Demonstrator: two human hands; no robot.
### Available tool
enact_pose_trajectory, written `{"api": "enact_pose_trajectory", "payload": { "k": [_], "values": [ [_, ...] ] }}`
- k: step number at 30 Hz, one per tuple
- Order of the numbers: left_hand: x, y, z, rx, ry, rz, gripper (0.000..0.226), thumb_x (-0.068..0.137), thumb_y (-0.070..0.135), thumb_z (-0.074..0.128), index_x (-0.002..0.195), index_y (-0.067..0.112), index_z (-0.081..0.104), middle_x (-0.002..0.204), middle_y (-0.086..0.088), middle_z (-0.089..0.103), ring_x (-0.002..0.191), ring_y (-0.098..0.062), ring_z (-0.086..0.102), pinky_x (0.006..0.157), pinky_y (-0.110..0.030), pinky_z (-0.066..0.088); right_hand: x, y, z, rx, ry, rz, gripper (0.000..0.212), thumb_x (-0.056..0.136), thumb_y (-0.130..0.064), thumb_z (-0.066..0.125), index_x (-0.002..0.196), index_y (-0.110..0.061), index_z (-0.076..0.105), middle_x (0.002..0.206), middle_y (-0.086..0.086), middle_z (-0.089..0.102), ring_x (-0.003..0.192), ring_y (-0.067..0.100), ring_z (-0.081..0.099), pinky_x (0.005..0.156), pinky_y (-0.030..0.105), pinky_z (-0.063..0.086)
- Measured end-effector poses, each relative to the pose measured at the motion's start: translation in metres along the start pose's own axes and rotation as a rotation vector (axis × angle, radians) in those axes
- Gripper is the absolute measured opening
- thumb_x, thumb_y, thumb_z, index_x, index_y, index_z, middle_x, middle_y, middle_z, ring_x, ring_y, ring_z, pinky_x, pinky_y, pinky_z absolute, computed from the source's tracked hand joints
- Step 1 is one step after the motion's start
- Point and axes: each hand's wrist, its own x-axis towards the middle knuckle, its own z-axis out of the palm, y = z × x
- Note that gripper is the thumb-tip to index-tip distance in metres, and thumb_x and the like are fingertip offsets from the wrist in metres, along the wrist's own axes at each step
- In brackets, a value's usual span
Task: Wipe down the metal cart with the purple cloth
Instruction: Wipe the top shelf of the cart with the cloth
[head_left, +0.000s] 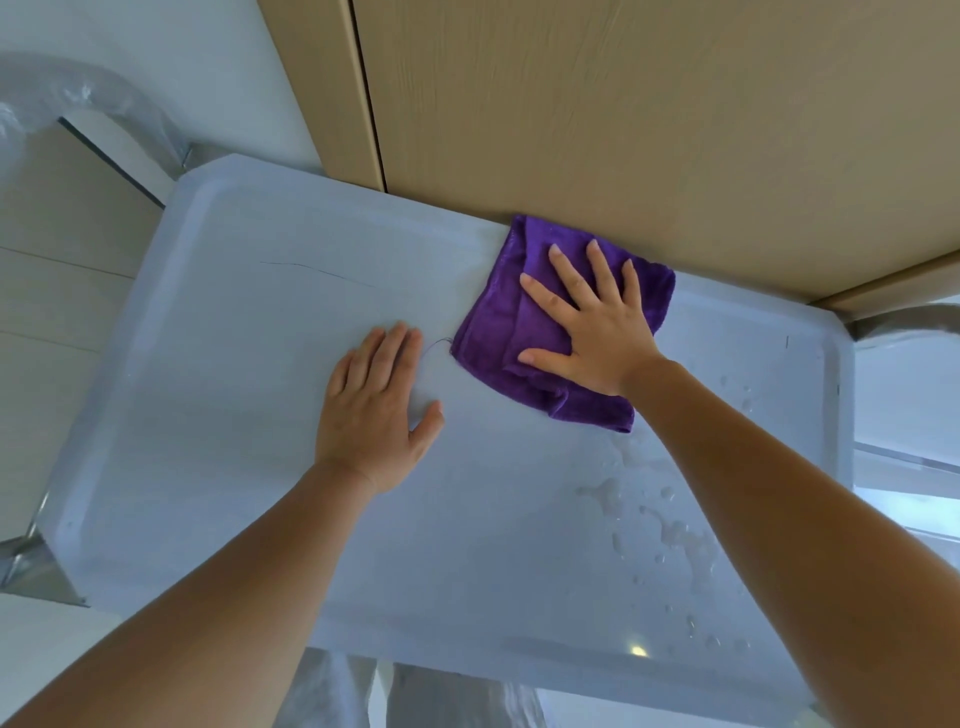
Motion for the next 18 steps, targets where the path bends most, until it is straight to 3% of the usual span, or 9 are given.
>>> {"api": "enact_pose_trajectory", "payload": {
  "k": [12, 15, 18],
  "values": [
    [-0.001, 0.004, 0.000, 0.004, -0.022, -0.006, 0.070, 0.083, 0.043, 0.034, 0.138, 0.000, 0.040, 0.142, -0.017, 0.043, 0.129, -0.036, 0.041, 0.105, -0.045, 0.029, -0.009, 0.021, 0.006, -0.001, 0.013, 0.008, 0.088, 0.064, -0.089, -0.006, 0.140, -0.046, -0.015, 0.159, 0.000, -0.008, 0.144, 0.036, -0.010, 0.111, 0.060, -0.002],
    [-0.003, 0.026, -0.002, -0.004, -0.014, -0.112, 0.068, 0.084, 0.037, 0.031, 0.139, -0.002, 0.037, 0.145, -0.019, 0.039, 0.133, -0.037, 0.037, 0.104, -0.056, 0.028, -0.007, 0.021, 0.005, -0.009, 0.011, 0.003, 0.089, 0.064, -0.090, -0.007, 0.141, -0.046, -0.013, 0.159, 0.001, -0.008, 0.144, 0.036, -0.009, 0.112, 0.062, 0.000],
    [-0.011, 0.066, 0.003, -0.049, -0.012, -0.036, 0.065, 0.086, 0.034, 0.032, 0.143, 0.003, 0.029, 0.146, -0.016, 0.038, 0.135, -0.034, 0.035, 0.103, -0.056, 0.024, -0.008, 0.020, 0.005, 0.014, 0.031, 0.021, 0.088, 0.065, -0.089, -0.005, 0.141, -0.047, -0.010, 0.158, 0.006, -0.009, 0.144, 0.037, -0.008, 0.112, 0.062, 0.001]
  ]
}}
